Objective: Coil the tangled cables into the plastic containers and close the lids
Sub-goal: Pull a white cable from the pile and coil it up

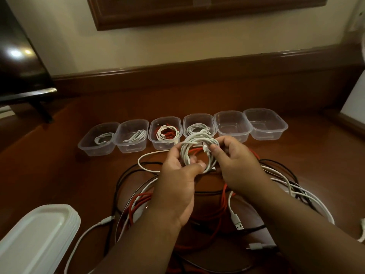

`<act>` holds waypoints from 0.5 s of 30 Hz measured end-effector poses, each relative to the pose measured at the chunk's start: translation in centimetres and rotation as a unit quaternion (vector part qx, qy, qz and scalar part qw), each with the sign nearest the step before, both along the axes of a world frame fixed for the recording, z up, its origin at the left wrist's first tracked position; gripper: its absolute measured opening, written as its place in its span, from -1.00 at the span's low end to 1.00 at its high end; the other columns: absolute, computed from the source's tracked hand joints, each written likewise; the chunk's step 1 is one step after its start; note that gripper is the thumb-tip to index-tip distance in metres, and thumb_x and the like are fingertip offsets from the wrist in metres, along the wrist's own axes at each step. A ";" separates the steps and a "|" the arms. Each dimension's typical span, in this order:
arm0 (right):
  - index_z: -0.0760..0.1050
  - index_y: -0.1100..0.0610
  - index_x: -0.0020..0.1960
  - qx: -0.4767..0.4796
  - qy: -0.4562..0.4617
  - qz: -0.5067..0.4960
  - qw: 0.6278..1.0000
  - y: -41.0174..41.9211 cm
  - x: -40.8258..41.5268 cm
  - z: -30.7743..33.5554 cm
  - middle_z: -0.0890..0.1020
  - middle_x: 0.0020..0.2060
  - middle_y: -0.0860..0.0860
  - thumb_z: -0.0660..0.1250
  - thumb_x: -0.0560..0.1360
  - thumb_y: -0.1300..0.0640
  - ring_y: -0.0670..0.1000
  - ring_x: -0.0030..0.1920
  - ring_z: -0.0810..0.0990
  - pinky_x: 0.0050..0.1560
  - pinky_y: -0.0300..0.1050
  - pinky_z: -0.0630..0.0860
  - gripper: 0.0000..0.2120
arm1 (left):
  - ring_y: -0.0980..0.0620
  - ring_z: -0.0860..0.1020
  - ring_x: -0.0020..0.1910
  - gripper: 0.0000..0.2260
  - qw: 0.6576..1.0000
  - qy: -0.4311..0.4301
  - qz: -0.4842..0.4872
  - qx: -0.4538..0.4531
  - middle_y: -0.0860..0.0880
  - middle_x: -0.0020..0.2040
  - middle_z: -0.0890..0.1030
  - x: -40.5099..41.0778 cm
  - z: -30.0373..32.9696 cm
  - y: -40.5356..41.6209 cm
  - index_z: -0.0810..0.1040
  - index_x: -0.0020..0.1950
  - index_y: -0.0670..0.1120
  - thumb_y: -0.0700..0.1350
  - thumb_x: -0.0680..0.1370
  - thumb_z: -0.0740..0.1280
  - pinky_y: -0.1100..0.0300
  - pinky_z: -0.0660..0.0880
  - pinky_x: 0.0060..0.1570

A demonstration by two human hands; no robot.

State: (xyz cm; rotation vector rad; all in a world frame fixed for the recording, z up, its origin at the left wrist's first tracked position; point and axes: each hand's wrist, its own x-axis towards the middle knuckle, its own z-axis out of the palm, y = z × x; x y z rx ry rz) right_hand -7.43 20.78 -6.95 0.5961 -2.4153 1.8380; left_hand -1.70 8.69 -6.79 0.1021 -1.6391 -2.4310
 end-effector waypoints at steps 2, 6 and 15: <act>0.51 0.04 -0.03 0.009 0.023 -0.006 1.000 0.1 -0.1 -0.1 0.65 -0.19 0.08 0.24 0.63 0.12 0.10 -0.17 0.63 -0.10 0.14 0.59 -0.91 | -0.03 0.64 0.00 -0.55 0.997 0.000 0.018 -0.075 -0.06 -0.05 0.68 -0.2 -0.3 -0.4 0.57 0.19 -0.01 -0.46 0.46 0.26 0.11 0.56 0.01; 0.50 -0.02 0.00 0.039 0.051 -0.014 0.998 0.6 -0.6 0.1 0.63 -0.21 -0.02 0.22 0.64 0.11 -0.06 -0.20 0.60 -0.19 -0.14 0.57 -0.89 | -0.17 0.61 0.02 -0.55 0.973 -0.010 -0.019 -0.229 -0.11 0.07 0.64 -0.5 -0.2 -1.6 0.60 0.15 0.18 -0.30 0.42 0.30 -0.13 0.58 0.03; 0.52 0.05 0.02 0.026 0.001 -0.020 0.999 0.8 -0.7 0.4 0.64 -0.18 0.11 0.22 0.64 0.10 0.14 -0.16 0.62 -0.11 0.13 0.61 -0.89 | -0.01 0.58 -0.22 -0.44 0.939 -0.019 -0.053 -0.338 -0.04 -0.05 0.59 -0.9 0.1 -3.6 0.48 0.36 0.17 -0.35 0.48 0.34 0.24 0.51 -0.27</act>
